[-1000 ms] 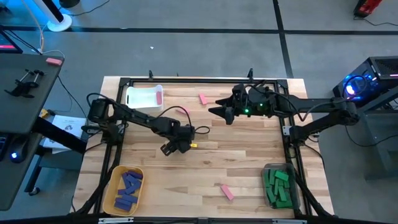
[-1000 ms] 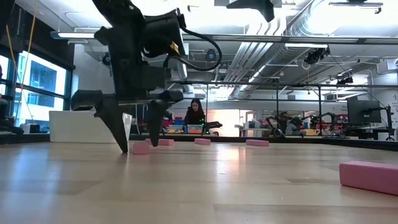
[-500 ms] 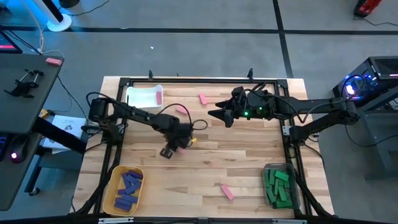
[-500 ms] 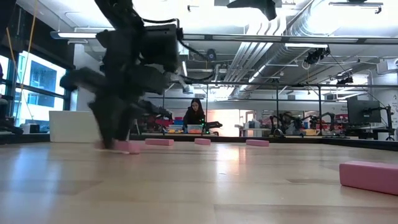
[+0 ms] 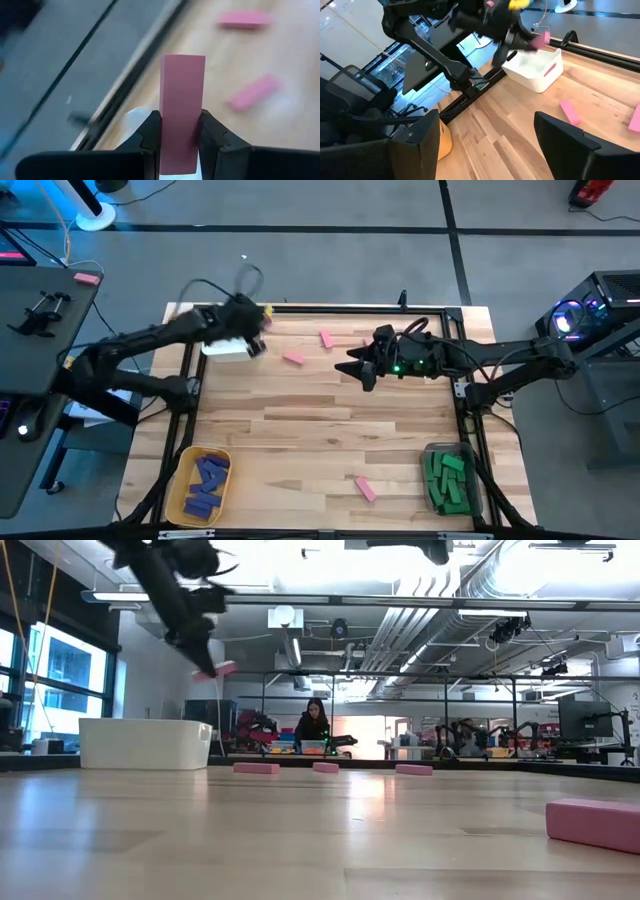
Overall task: Sort blocks
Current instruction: Put the pink block into the white bin
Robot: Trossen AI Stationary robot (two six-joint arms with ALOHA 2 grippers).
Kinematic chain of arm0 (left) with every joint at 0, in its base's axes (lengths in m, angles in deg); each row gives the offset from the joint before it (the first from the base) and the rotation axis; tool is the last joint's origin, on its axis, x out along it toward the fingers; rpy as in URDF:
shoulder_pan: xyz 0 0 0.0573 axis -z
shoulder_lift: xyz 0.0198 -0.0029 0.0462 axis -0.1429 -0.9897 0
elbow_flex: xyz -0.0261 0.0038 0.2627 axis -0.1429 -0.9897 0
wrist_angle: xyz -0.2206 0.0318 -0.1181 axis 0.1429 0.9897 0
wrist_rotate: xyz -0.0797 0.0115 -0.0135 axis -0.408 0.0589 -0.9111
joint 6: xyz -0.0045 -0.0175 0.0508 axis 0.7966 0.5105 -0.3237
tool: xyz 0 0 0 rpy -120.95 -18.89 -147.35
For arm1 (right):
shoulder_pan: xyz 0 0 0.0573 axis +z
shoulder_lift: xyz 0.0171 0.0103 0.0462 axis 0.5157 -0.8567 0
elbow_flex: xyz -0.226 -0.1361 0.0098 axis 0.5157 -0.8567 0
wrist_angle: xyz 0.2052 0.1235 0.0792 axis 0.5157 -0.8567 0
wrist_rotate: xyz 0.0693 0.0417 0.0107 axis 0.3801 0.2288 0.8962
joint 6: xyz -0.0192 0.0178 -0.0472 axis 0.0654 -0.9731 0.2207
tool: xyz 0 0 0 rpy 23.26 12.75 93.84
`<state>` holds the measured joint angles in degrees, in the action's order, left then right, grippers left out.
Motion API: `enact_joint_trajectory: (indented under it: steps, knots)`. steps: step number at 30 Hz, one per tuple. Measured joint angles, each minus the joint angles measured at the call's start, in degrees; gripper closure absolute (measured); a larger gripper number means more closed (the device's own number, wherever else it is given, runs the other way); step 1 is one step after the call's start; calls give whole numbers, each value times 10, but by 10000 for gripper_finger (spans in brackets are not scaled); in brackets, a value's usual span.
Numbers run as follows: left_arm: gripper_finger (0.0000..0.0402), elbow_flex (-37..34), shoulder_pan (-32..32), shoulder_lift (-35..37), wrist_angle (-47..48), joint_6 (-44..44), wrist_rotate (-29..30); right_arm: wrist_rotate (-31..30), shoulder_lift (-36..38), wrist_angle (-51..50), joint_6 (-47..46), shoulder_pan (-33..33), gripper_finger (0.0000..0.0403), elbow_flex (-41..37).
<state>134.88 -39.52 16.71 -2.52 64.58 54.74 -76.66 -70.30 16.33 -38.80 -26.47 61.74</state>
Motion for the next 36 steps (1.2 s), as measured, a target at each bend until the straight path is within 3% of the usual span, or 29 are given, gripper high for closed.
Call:
enact_joint_trajectory:
  steps: [5,10,18,22,25,28,36]
  knots:
    - [352,-34,-134,18,35,61,-24,-16,0,-1,-1,14,147,0]
    - [350,-75,-168,17,63,84,-41,-31,0,-3,1,24,147,0]
    - [237,-90,-167,17,64,91,14,-31,0,-5,7,22,147,0]
    - [187,-72,-167,17,68,95,5,-31,0,-5,13,22,147,0]
    - [165,-56,-166,17,71,109,-36,-31,0,-5,15,22,147,0]
    - [158,-39,-144,17,69,130,-105,-31,0,-5,17,22,147,0]
    - [172,-32,45,-26,12,82,-91,-31,0,-5,33,21,147,0]
